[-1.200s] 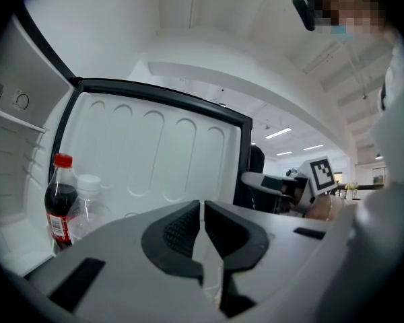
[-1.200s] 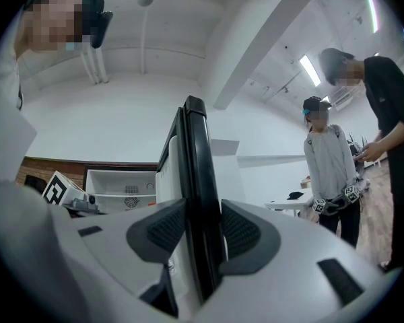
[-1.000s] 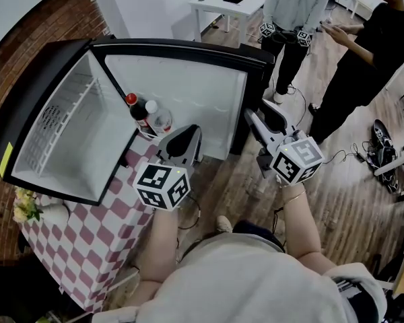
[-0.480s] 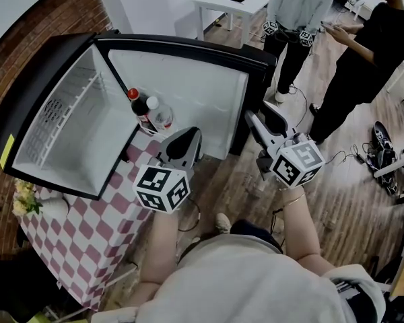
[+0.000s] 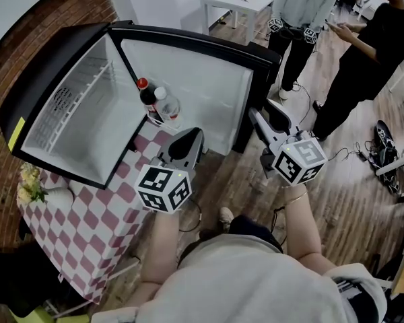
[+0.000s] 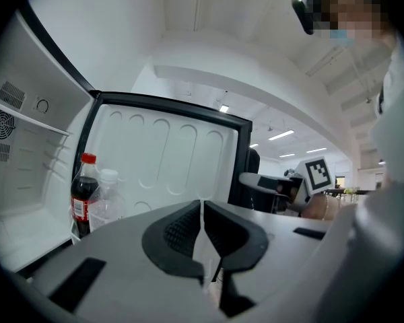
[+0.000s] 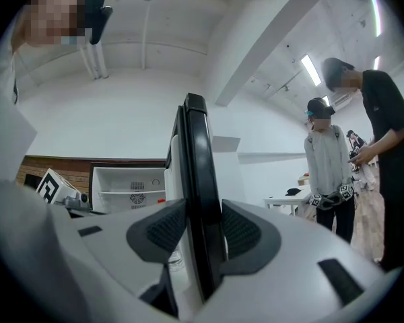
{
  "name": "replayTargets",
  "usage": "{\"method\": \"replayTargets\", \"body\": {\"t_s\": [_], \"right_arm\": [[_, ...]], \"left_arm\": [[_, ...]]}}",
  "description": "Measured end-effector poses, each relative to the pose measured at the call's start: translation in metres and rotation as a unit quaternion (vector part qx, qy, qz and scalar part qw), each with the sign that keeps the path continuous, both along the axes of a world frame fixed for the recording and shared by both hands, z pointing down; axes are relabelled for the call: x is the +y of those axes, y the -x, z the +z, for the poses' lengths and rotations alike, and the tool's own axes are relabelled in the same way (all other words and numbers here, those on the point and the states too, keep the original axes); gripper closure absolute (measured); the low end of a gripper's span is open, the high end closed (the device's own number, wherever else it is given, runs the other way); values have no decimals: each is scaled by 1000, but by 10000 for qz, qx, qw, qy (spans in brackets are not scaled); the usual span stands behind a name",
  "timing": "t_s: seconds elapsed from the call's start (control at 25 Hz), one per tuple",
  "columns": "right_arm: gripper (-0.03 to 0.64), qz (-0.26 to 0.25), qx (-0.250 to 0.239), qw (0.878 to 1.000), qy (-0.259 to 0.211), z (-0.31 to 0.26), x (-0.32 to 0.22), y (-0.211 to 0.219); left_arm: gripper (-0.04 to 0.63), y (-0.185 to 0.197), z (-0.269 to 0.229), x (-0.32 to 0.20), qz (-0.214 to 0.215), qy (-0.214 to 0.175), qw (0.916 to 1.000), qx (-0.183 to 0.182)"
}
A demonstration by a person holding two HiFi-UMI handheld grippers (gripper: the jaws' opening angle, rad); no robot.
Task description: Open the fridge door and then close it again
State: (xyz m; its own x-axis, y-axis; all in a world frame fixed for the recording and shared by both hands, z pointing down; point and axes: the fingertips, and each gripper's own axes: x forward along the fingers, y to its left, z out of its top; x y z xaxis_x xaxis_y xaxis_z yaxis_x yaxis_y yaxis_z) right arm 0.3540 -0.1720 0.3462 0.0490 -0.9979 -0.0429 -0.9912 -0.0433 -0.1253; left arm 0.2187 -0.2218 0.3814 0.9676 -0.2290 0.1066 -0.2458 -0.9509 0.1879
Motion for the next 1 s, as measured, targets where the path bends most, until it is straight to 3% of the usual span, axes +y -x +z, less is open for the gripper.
{"method": "replayTargets", "body": {"t_s": [0.84, 1.0], "right_arm": [[469, -45, 147, 9998, 81, 2, 25, 128], [469, -314, 251, 9991, 152, 5, 20, 160]], "left_arm": [[577, 121, 2, 37, 58, -35, 10000, 37], [577, 151, 3, 33, -106, -57, 9999, 80]]}}
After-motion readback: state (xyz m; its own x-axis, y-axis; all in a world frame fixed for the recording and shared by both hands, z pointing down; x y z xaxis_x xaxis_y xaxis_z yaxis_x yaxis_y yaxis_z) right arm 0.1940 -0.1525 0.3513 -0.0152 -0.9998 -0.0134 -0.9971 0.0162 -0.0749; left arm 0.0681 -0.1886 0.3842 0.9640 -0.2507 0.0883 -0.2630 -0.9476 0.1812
